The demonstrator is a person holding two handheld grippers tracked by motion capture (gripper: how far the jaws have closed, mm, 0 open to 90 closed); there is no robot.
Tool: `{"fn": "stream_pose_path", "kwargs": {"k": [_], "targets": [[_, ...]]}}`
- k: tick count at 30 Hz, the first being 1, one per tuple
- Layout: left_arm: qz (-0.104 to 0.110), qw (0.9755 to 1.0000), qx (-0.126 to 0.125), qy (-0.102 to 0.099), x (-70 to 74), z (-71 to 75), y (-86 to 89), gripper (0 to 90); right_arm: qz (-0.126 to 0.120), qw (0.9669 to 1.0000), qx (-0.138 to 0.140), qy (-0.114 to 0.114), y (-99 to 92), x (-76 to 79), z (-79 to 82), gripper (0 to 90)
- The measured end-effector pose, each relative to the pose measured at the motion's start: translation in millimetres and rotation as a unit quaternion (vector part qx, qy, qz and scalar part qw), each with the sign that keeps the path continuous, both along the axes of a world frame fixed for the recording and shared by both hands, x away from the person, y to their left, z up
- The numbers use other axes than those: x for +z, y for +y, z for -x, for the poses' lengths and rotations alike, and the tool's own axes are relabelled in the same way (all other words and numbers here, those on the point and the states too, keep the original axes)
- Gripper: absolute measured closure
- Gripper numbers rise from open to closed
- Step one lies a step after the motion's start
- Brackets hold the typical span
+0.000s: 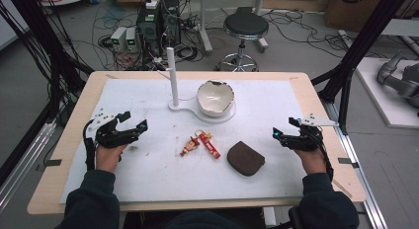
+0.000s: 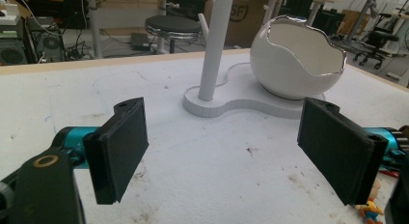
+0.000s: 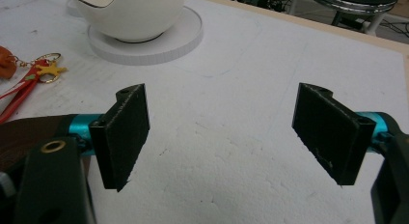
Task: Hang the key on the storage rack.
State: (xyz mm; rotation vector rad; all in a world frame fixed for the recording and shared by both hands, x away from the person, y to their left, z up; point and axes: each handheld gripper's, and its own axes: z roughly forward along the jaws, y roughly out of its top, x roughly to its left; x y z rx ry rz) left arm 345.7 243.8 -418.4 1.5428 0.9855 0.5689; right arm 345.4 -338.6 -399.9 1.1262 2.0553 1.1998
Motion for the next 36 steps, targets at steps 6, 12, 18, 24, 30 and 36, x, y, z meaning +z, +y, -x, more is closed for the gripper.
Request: {"fn": "stream_pose_path", "kwargs": {"k": [6, 12, 18, 24, 30, 36], "targets": [[-0.005, 0.9999, -0.011, 0.002, -0.3, -1.0, -4.4, 18.0, 0.005, 1.0000, -0.004, -0.002, 0.6, -0.2, 2.1, 21.2], [-0.005, 0.9998, -0.019, 0.002, 1.0, 1.3, -11.0, 18.0, 0.005, 1.0000, -0.005, -0.003, 2.9, -0.6, 4.5, 21.2], [-0.006, 0.9995, -0.031, 0.006, 0.3, -1.7, -24.6, 18.0, -0.003, 0.9997, -0.017, -0.017, 5.4, 2.4, 0.9, 21.2], [-0.006, 0.9986, -0.052, 0.007, 1.9, 0.2, -36.6, 20.6, 0.006, 0.9998, -0.013, -0.017, 11.3, 1.2, -2.9, 21.2], [-0.027, 0.9922, -0.117, 0.036, -2.9, 0.9, -70.0, 22.9, 0.002, 0.9998, -0.018, -0.012, 7.5, 0.2, -0.1, 21.2], [-0.093, 0.9807, -0.151, 0.082, -13.8, -2.1, -104.6, 25.6, 0.005, 0.9998, -0.017, -0.007, 7.5, -1.5, -2.0, 21.2]]}}
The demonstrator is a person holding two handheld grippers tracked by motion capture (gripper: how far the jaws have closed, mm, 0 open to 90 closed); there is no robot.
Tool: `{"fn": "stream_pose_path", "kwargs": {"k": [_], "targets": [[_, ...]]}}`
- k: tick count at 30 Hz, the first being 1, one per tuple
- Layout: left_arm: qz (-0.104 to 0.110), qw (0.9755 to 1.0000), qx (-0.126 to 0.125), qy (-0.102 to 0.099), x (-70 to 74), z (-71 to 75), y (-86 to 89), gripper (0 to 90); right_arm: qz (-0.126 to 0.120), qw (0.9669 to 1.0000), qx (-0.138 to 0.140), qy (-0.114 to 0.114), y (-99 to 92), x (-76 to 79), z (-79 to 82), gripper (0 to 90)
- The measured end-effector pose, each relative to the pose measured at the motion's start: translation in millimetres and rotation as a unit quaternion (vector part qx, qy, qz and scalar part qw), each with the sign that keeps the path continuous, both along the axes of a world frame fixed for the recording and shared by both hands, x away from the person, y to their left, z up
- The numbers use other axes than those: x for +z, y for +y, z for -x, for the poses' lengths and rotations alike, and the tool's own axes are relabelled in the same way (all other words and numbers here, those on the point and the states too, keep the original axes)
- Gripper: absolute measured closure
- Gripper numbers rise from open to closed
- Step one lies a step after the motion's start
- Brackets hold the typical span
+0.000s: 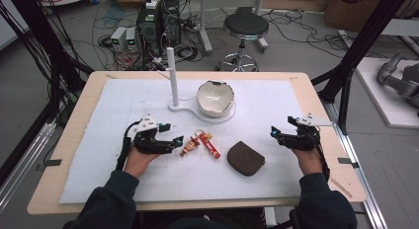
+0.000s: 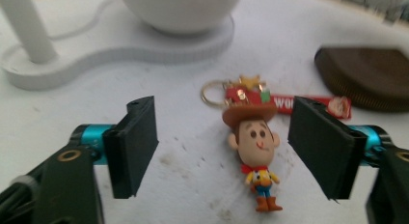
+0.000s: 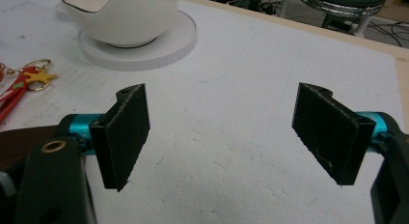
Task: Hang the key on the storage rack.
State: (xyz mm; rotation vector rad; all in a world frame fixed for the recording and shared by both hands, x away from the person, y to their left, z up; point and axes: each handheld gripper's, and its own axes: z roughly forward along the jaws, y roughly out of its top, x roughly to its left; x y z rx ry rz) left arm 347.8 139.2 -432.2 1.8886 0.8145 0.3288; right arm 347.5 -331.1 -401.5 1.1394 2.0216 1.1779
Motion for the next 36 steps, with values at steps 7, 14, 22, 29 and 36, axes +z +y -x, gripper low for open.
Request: {"fn": "stream_pose_path", "kwargs": {"k": [7, 14, 22, 29, 36], "targets": [[-0.067, 0.9972, -0.007, 0.033, -11.8, -2.7, -25.6, 36.7, 0.002, 1.0000, 0.003, 0.002, 0.8, -0.4, 0.4, 21.2], [-0.071, 0.9964, -0.011, 0.044, -15.8, -5.1, -34.6, 32.8, 0.006, 0.9999, 0.007, 0.007, 2.7, -1.6, -0.3, 21.3], [-0.110, 0.9926, -0.032, 0.039, -17.2, -4.2, -43.8, 49.4, 0.010, 0.9999, 0.009, 0.009, 4.8, -2.0, 0.2, 21.4], [-0.090, 0.9943, -0.021, 0.054, -16.8, -7.8, -39.5, 55.3, 0.007, 0.9999, 0.010, 0.012, 4.5, -2.3, -0.1, 21.4], [-0.004, 0.9991, 0.002, 0.043, -0.2, -11.5, -20.0, 55.4, 0.005, 0.9999, 0.008, 0.011, 2.3, -1.9, 0.1, 21.4]]}}
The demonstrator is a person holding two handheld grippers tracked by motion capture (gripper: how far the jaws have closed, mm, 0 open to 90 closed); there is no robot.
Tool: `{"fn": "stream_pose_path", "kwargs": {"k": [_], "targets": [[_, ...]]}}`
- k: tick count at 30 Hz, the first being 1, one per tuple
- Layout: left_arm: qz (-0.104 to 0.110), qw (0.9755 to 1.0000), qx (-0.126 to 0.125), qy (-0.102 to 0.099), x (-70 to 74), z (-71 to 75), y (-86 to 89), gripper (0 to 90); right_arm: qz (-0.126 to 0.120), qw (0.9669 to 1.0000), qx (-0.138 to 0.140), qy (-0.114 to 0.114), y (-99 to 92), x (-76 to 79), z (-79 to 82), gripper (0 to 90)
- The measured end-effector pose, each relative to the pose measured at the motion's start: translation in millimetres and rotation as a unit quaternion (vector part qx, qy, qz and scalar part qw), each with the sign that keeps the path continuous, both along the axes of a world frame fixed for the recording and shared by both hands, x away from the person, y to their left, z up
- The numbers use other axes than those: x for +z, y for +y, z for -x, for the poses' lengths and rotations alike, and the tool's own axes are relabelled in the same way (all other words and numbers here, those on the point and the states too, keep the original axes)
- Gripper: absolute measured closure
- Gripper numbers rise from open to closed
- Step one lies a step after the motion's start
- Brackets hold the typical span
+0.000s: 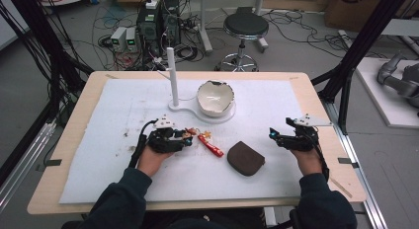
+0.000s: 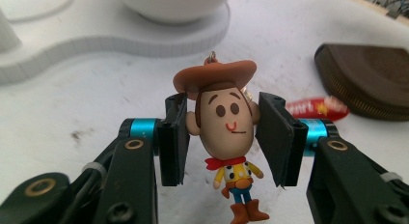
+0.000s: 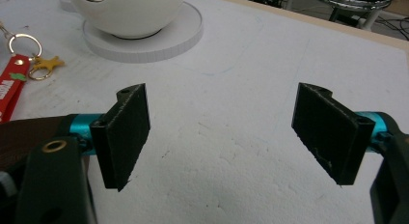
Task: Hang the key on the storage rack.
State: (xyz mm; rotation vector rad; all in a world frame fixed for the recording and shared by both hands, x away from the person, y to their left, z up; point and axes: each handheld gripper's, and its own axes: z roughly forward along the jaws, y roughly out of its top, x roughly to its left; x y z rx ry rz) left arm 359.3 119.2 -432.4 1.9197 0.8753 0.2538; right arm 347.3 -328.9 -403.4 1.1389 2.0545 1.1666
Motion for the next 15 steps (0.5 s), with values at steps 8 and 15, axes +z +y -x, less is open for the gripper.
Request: {"fn": "stream_pose_path", "kwargs": {"k": [8, 15], "targets": [[0.051, 0.9980, 0.019, -0.030, 29.4, -8.3, 29.4, 55.4, -0.005, 1.0000, -0.004, -0.006, -1.4, 1.7, 1.2, 21.4], [0.089, 0.9937, 0.038, -0.055, 57.5, -21.6, 53.9, 55.5, -0.009, 0.9999, -0.002, -0.005, -0.5, 1.5, 0.1, 21.4]]}}
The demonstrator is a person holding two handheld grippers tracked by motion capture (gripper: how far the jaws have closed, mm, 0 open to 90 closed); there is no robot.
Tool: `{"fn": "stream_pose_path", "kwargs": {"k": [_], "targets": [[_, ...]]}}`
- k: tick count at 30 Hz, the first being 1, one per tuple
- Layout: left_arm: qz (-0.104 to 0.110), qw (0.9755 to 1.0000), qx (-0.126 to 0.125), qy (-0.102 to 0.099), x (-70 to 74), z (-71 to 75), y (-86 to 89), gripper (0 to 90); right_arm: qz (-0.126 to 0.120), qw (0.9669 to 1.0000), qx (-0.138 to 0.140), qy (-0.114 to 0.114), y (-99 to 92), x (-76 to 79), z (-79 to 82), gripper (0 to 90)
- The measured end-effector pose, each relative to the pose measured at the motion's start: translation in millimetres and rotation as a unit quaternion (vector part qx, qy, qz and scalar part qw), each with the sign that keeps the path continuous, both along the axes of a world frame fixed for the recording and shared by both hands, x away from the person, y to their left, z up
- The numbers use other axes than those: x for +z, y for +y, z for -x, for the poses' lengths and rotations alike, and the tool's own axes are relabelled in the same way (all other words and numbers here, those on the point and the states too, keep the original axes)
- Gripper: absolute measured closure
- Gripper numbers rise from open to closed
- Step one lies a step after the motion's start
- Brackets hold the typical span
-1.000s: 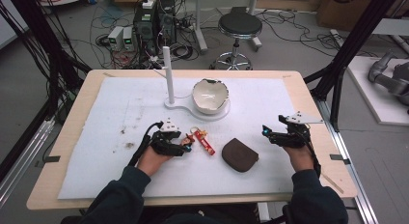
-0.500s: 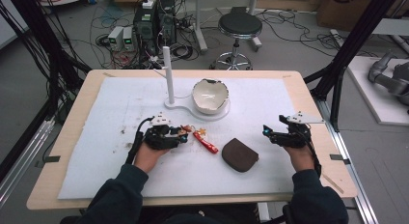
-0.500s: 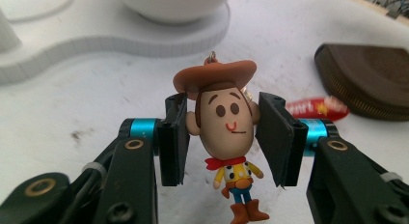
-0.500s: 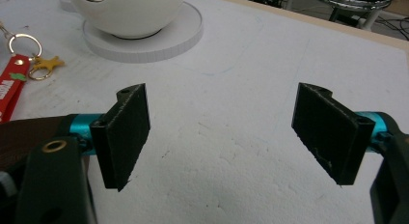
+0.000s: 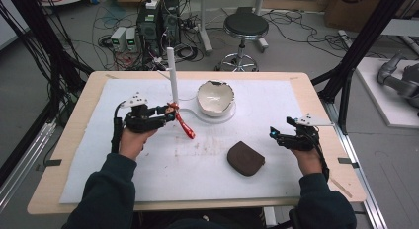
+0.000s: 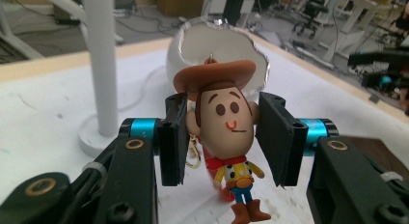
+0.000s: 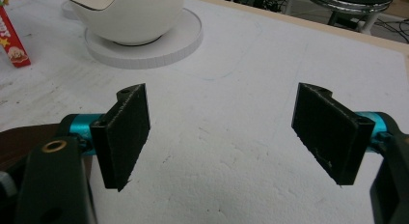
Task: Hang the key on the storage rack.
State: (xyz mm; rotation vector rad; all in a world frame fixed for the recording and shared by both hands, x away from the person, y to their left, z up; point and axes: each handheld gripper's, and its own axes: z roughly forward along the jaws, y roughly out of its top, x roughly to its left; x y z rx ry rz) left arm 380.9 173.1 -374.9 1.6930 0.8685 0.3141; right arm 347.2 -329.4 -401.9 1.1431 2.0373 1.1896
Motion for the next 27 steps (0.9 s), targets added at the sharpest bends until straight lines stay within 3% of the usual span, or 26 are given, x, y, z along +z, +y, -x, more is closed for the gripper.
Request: {"fn": "stream_pose_path", "kwargs": {"k": [8, 11, 21, 27], "targets": [[0.031, 0.9990, 0.009, -0.032, 33.9, -13.5, 14.6, 55.5, -0.002, 1.0000, -0.002, -0.002, 0.3, 0.9, 0.4, 21.5], [0.030, 0.9987, 0.011, -0.041, 45.3, -18.4, 17.6, 55.5, -0.002, 1.0000, -0.001, -0.003, 0.2, 1.0, 0.5, 21.4], [0.051, 0.9968, 0.019, -0.059, 74.1, -30.4, 21.1, 55.5, -0.003, 1.0000, 0.000, -0.003, -0.2, 1.3, 0.4, 21.4], [0.048, 0.9967, 0.023, -0.061, 86.5, -39.0, 20.4, 55.5, -0.003, 1.0000, 0.002, -0.005, -0.1, 1.3, 0.5, 21.4]]}}
